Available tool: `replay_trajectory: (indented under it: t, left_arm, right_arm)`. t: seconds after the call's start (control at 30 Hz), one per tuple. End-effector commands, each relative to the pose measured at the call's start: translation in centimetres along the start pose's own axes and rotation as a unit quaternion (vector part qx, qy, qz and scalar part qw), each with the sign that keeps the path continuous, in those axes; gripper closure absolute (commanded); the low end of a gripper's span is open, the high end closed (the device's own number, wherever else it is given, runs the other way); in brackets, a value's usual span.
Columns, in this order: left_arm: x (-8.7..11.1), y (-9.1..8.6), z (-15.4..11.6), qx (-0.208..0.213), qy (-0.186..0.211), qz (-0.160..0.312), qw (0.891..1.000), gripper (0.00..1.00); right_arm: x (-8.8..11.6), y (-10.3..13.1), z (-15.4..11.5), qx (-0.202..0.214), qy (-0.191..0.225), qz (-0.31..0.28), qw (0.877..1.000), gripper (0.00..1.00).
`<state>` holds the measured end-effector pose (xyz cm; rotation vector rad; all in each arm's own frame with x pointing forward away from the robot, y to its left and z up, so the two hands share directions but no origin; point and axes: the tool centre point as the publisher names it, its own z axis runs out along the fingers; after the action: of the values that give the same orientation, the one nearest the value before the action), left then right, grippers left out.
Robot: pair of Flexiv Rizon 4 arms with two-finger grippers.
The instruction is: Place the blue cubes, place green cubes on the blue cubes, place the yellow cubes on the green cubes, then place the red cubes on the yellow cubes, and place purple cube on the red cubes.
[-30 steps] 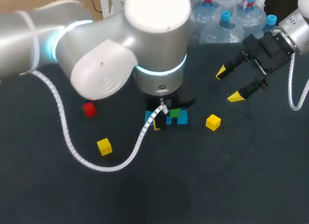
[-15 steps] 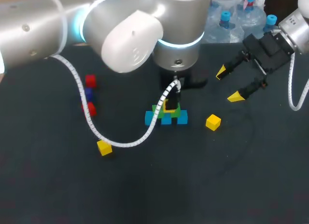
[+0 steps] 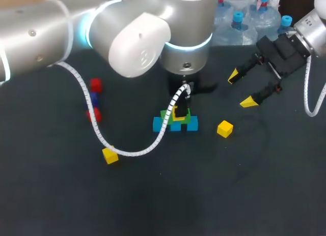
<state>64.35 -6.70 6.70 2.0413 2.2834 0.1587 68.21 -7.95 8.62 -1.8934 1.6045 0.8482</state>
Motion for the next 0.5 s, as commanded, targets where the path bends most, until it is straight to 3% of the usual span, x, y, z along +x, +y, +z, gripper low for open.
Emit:
replay_trajectory:
  t: [0.03,0.5]
  left_arm:
    - [0.53,-0.07,0.26,-0.003,-0.009,0.001,1.0,1.0]
    - [0.27,0.85,0.51,-0.003,-0.012,0.009,1.0,1.0]
  right_arm:
    - [0.02,0.0,0.04,0.0,-0.001,-0.001,1.0,0.0]
    - [0.02,0.0,0.04,0.0,-0.001,-0.001,1.0,0.0]
